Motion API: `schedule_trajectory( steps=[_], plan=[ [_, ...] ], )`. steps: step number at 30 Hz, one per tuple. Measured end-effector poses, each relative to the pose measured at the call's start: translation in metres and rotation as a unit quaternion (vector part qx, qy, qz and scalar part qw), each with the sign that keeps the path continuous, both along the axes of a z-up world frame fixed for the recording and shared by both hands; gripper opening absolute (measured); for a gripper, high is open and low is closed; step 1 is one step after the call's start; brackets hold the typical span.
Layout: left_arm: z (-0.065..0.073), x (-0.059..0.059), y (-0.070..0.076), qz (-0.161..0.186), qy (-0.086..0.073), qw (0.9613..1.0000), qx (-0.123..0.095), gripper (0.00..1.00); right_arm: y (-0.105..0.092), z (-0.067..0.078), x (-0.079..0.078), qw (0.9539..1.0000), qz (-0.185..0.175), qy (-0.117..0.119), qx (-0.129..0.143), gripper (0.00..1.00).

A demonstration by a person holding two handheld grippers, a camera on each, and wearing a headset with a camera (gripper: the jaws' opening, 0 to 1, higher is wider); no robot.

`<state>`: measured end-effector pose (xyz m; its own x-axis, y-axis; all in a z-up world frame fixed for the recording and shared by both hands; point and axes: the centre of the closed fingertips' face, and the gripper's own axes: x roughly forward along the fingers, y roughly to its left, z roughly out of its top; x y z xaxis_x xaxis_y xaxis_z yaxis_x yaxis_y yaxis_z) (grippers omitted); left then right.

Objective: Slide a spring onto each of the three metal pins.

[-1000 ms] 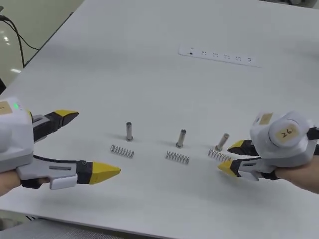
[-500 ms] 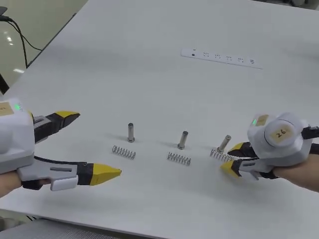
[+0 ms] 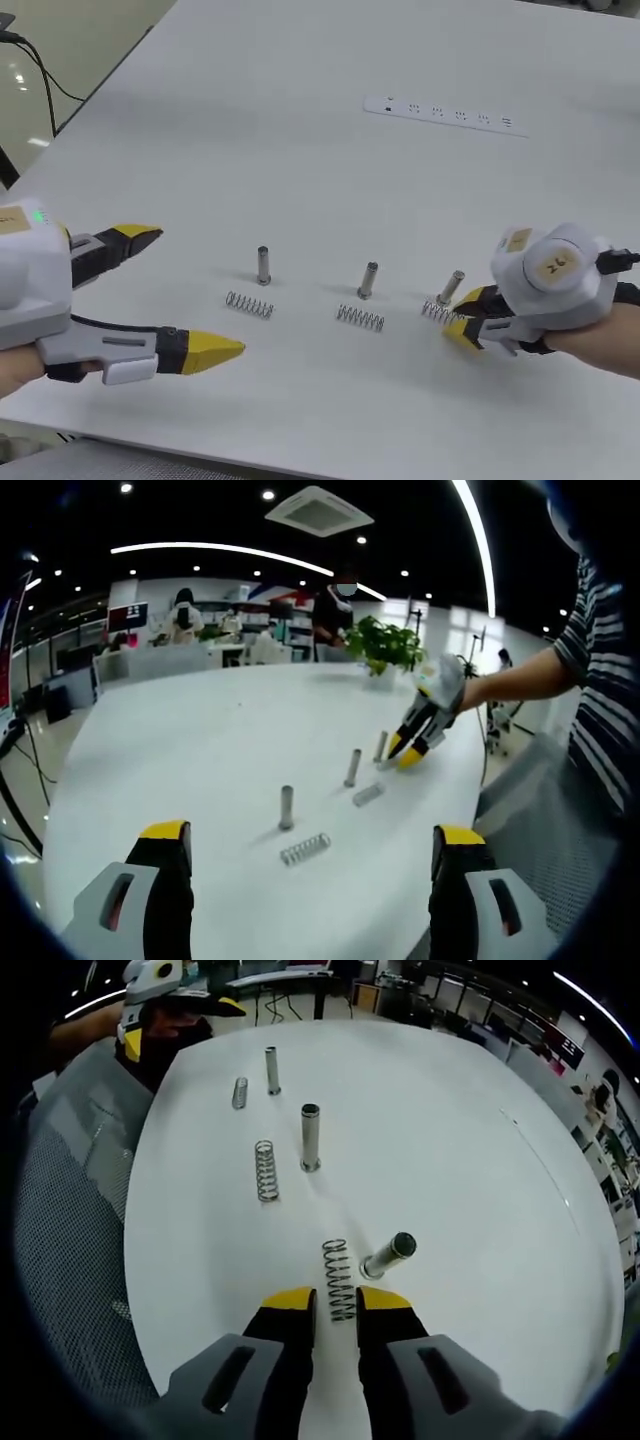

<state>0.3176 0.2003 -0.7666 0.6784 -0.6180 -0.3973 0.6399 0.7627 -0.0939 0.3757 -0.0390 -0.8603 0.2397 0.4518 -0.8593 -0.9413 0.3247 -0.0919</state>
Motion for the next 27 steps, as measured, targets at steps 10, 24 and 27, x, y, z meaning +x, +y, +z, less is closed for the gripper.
schedule_trajectory(
  steps=[10,24,27],
  plan=[
    [-0.004,-0.003,-0.001,-0.006,0.002,0.9999,0.012,0.97,0.000,-0.002,-0.002,0.9998,0.019,-0.004,-0.009,0.08],
    [-0.001,-0.006,-0.003,-0.013,0.004,0.9999,0.002,0.96,0.000,0.011,-0.008,0.9994,0.027,-0.021,-0.002,0.08],
    [0.000,-0.009,-0.005,-0.021,0.007,0.9997,0.002,0.96,0.002,0.016,-0.011,0.9991,0.033,-0.026,0.001,0.08]
  ],
)
